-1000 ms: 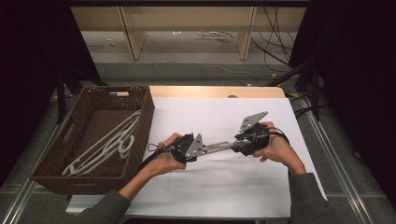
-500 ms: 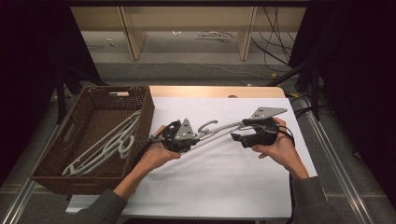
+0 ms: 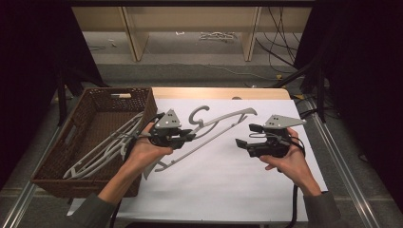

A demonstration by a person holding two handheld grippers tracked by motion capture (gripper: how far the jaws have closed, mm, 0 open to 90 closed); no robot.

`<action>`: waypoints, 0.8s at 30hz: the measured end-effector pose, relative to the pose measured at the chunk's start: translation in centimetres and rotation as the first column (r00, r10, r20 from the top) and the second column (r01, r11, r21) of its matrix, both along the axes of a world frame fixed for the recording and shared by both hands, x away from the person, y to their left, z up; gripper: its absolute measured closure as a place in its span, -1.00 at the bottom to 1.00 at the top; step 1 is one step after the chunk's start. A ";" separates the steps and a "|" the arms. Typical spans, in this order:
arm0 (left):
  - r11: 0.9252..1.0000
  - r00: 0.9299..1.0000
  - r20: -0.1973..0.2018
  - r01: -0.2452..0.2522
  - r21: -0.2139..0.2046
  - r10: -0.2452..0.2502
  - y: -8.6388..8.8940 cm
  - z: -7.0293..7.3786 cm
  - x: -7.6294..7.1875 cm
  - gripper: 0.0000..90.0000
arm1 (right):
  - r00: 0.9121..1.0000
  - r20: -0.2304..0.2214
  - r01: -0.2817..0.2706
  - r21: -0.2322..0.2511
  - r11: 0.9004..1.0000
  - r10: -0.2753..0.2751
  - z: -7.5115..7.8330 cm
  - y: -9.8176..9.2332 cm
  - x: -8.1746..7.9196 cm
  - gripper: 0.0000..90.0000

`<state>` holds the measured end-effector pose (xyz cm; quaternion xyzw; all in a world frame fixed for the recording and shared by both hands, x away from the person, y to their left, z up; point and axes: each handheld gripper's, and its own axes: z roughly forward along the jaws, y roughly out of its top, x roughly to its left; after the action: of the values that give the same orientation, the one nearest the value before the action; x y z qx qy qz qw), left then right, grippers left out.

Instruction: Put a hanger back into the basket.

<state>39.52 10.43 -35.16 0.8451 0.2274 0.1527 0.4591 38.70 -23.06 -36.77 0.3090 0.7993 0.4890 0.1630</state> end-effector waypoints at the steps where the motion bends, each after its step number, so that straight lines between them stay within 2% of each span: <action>1: 1.000 1.000 0.008 -0.004 -0.002 0.004 0.3 0.5 -0.1 0.77 | 1.000 0.004 -0.007 0.004 1.000 0.007 0.1 0.0 -0.2 -0.46; 3: 0.999 1.000 0.015 -0.018 -0.029 0.018 0.8 1.4 -0.2 0.77 | 1.000 0.016 0.002 0.012 1.000 -0.002 0.3 -0.1 -0.7 -0.46; 5: 0.999 1.000 0.007 -0.028 -0.033 0.028 1.4 2.3 -0.4 0.77 | 1.000 0.026 -0.002 0.010 1.000 0.001 0.4 -0.2 -1.2 -0.46; 8: 0.998 1.000 0.011 -0.010 -0.059 0.011 2.1 3.8 -0.7 0.77 | 1.000 0.029 0.003 0.024 1.000 -0.004 0.3 -0.1 -1.8 -0.46; 10: 0.999 1.000 0.019 -0.004 -0.053 0.005 2.4 4.6 -1.0 0.77 | 0.999 0.041 0.007 0.028 1.000 -0.008 0.0 0.0 -2.0 -0.47; 11: 0.998 1.000 0.019 -0.002 -0.056 0.003 2.6 5.0 -1.1 0.77 | 1.000 0.023 0.006 0.022 1.000 -0.007 -0.1 0.0 -2.2 -0.47; 16: 0.998 0.999 0.044 -0.003 -0.067 0.006 3.7 7.2 -1.5 0.77 | 0.999 0.034 0.009 0.030 1.000 -0.010 -1.1 0.2 -2.7 -0.46; 24: 0.996 0.994 0.086 -0.061 -0.070 0.067 6.6 9.0 -1.5 0.77 | 0.998 0.047 0.035 0.059 0.998 -0.038 -2.8 0.1 -3.9 -0.45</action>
<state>38.06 17.05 -26.13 0.8137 0.2389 0.1970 0.4918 34.85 -22.96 -39.55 0.3163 0.7748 0.5161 0.1823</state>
